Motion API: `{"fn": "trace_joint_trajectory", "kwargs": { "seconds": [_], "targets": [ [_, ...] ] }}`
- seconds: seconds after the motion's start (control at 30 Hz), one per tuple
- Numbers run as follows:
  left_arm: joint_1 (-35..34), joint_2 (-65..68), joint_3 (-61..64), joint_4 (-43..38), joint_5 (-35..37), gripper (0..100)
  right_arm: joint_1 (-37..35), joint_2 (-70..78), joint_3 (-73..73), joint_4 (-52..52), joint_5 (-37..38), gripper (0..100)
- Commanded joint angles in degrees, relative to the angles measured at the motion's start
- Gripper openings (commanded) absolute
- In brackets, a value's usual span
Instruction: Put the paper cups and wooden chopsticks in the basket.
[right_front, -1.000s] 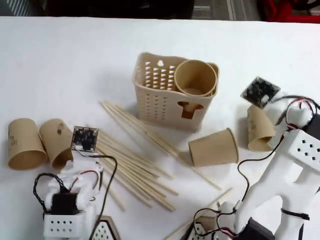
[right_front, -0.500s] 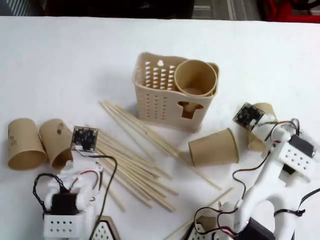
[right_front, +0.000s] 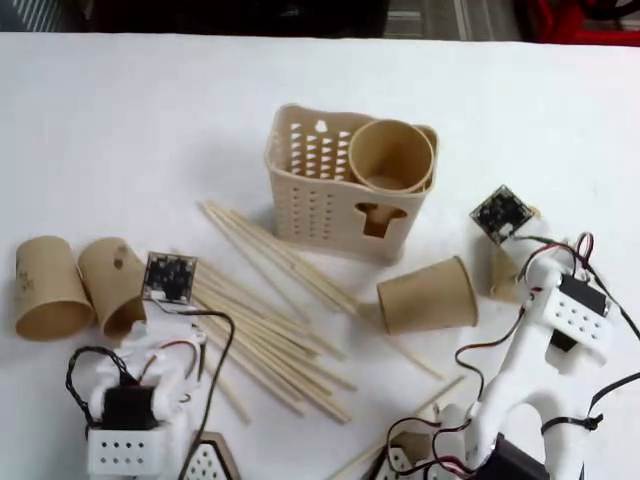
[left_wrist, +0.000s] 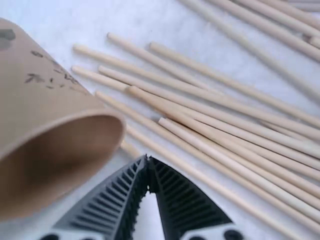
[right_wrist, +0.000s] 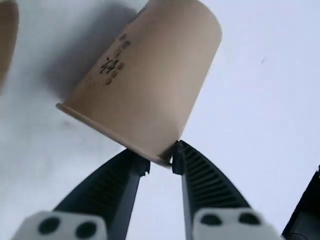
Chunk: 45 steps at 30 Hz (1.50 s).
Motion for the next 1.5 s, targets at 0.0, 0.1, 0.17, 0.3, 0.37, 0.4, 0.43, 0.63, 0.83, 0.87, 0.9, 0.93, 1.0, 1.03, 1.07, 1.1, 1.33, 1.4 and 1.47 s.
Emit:
{"fn": "trace_joint_trajectory", "kwargs": {
  "seconds": [0.0, 0.1, 0.17, 0.3, 0.37, 0.4, 0.43, 0.63, 0.83, 0.87, 0.9, 0.93, 1.0, 1.03, 1.07, 1.1, 1.33, 1.4, 1.47],
  "targets": [
    [0.04, -0.4, -0.26, 0.18, -0.53, 3, -1.54, -1.27, -0.53, -0.57, -3.96, 5.3],
    [0.04, -0.4, -0.26, -2.11, -0.26, 3, -1.54, -1.63, -0.7, -0.57, -6.95, 1.9],
    [0.04, -0.4, -0.26, -3.6, -0.18, 3, -1.36, -1.71, -0.7, -0.48, -8.97, 2.1],
    [-0.31, -0.4, -0.7, -7.91, -0.44, 3, -1.19, -1.71, -0.7, -0.22, -12.92, 2.0],
    [-0.31, -0.4, -2.2, -9.32, -0.53, 3, -1.1, -1.71, -0.7, -0.22, -14.42, 2.0],
    [-0.31, -0.4, -3.08, -9.67, -0.53, 3, -1.1, -1.71, -0.7, -0.22, -15.12, 2.0],
    [-0.13, -0.4, -4.04, -9.85, -0.53, 3, -1.1, -1.71, -0.7, -0.22, -15.74, 2.0],
    [-0.4, -0.4, -13.19, -8.35, -9.67, 3, -0.75, -1.36, -0.35, -0.13, -18.2, 2.0],
    [-0.48, -0.4, -22.95, -7.12, -31.12, 3, 0.57, -1.27, 0.35, 0.31, -18.29, 2.0],
    [-0.48, -0.4, -25.05, -6.07, -32.62, 3, 0.84, -1.27, 0.44, 0.31, -18.2, 2.0],
    [-0.84, -0.4, -27.16, -4.75, -33.85, 3, 1.36, -1.27, 0.44, 0.31, -18.2, 2.0],
    [-1.63, -0.22, -29.36, -3.52, -34.73, 3, 1.63, -1.27, 0.62, 0.22, -18.11, 2.0],
    [-4.62, -0.13, -34.02, -1.14, -36.22, 3, 1.98, -1.27, 1.05, 0.13, -17.85, 2.0],
    [-6.37, -0.13, -35.96, -0.09, -37.27, 3, 2.07, -1.27, 1.49, 0.04, -17.76, 2.0],
    [-8.31, -0.04, -37.98, 0.79, -38.77, 3, 2.07, -1.27, 1.85, -0.04, -17.76, 2.0],
    [-10.15, -0.04, -39.65, 1.93, -40.62, 3, 1.89, -1.27, 2.2, -0.13, -17.76, 2.0],
    [-19.82, 12.79, -50.81, 10.81, -46.24, 13, 1.63, -1.19, 2.81, 0.22, -17.76, 2.0],
    [-20.7, 19.56, -54.33, 13.27, -46.24, 16, 1.63, -1.19, 3.08, 0.22, -17.76, 2.0],
    [-20.62, 26.07, -56.79, 16.26, -46.33, 22, 1.63, -1.19, 3.34, 0.22, -17.76, 2.0]
  ]
}}
